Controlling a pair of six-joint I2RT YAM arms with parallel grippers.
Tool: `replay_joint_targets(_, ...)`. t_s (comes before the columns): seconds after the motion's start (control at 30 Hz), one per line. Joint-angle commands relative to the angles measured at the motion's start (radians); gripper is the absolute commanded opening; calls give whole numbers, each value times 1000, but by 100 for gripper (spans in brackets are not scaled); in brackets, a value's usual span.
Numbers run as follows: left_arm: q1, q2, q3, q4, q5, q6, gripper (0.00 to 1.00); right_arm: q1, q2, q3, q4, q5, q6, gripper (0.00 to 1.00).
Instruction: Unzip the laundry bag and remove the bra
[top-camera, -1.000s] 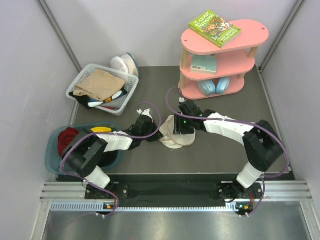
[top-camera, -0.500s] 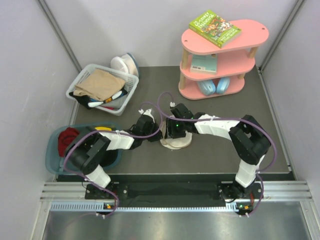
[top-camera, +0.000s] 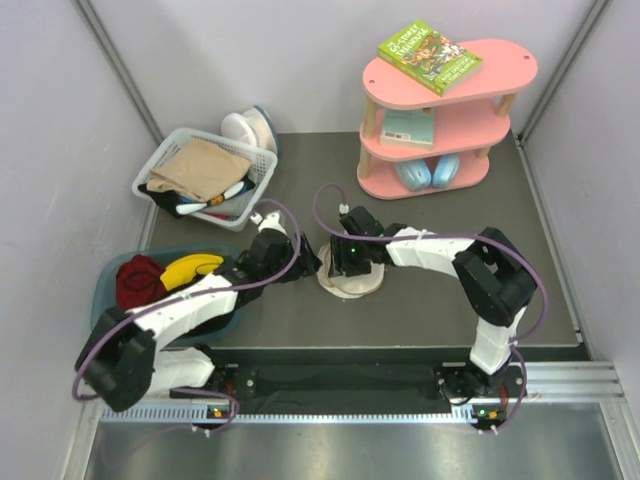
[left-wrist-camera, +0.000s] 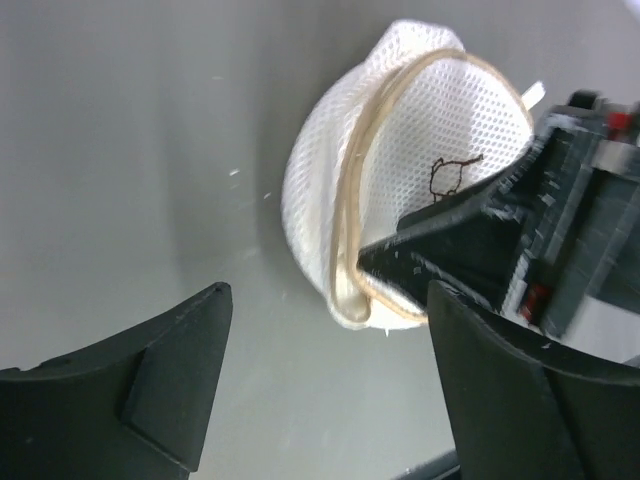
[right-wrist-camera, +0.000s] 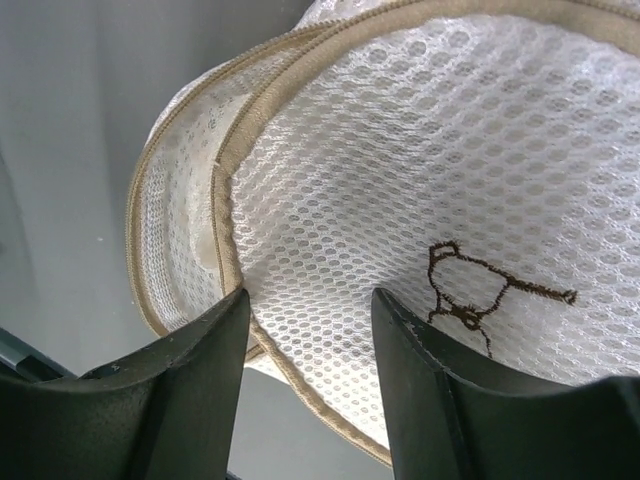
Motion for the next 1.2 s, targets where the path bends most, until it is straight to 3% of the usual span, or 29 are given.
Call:
replay_joint_targets(0.0,-1,-149,-10,-220,-148,-6,89,2,18,65,9,-3,-41,53)
replay_joint_targets(0.1,1,-266,-8,-258,-223,9,97,3,-29,64,22,-17,-70,54)
replay_joint_targets(0.33,32,-334,97,-353,-277,110,99,-23,-285,-47,119,-28,-173,72)
replay_joint_targets(0.47,93,-338,117,-355,-224,150,99,-83,-431,-168,187,-9,-208,82)
replay_joint_targets(0.7,317,-418,113,-362,-85,222,99,-329,-690,-355,197,-20,-257,91)
replay_joint_targets(0.83,351,-456,157,-413,-105,282,99,-445,-920,-449,178,40,-265,100)
replay_joint_targets(1.03,351,-539,179,-422,-116,330,99,-508,-1149,-495,107,172,-292,100)
replay_joint_targets(1.17,351,-597,182,-412,-121,343,99,-511,-1187,-496,87,212,-297,100)
